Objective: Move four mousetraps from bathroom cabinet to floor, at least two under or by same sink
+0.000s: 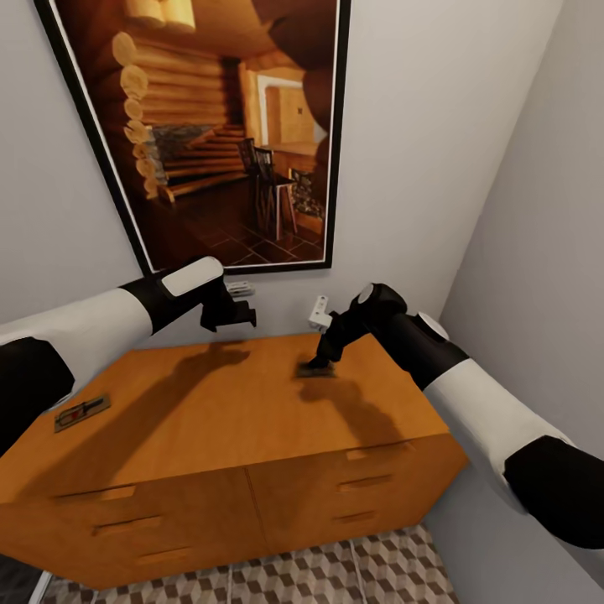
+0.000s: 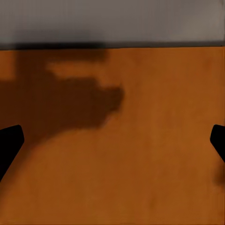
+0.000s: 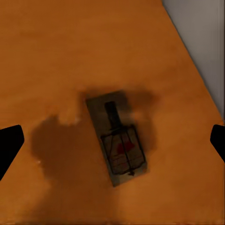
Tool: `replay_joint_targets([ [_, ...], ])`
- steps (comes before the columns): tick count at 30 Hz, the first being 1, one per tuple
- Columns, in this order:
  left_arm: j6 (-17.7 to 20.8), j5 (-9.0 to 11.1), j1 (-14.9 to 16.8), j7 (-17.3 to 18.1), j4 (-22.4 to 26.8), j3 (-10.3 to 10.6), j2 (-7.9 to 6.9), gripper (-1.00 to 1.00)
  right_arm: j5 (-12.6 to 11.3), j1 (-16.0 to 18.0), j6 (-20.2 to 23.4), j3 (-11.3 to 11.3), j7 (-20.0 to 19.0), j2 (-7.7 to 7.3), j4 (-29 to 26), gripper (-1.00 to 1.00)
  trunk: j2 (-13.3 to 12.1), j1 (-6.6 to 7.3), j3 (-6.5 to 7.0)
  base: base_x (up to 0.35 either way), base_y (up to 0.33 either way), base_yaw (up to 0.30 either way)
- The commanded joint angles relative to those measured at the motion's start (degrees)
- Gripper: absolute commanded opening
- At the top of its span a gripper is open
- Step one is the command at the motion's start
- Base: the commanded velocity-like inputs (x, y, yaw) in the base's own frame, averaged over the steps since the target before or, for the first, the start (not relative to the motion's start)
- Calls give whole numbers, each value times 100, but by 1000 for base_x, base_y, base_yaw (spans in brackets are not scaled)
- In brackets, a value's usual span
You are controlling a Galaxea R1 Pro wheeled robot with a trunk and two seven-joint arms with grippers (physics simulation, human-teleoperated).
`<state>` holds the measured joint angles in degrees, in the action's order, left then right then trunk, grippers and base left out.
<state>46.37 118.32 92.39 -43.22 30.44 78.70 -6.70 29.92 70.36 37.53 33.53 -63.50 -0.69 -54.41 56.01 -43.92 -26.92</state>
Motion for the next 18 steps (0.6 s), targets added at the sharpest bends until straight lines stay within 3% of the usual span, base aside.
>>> replay_joint_targets([
  [1,-13,59,10,-41,14,34,-11,100,55,4,-4,8,-22,-19,38,100,5,-2,-7,74,-15,0],
  [13,30,52,7,-40,183,-29,-205,100,254,-4,-166,-27,145,-128,253,100,5,-2,-7,20,-4,0],
  [18,67,75,7,-34,673,-423,-427,100,267,-5,-178,-15,166,-132,268,100,5,-2,-7,1,0,0],
])
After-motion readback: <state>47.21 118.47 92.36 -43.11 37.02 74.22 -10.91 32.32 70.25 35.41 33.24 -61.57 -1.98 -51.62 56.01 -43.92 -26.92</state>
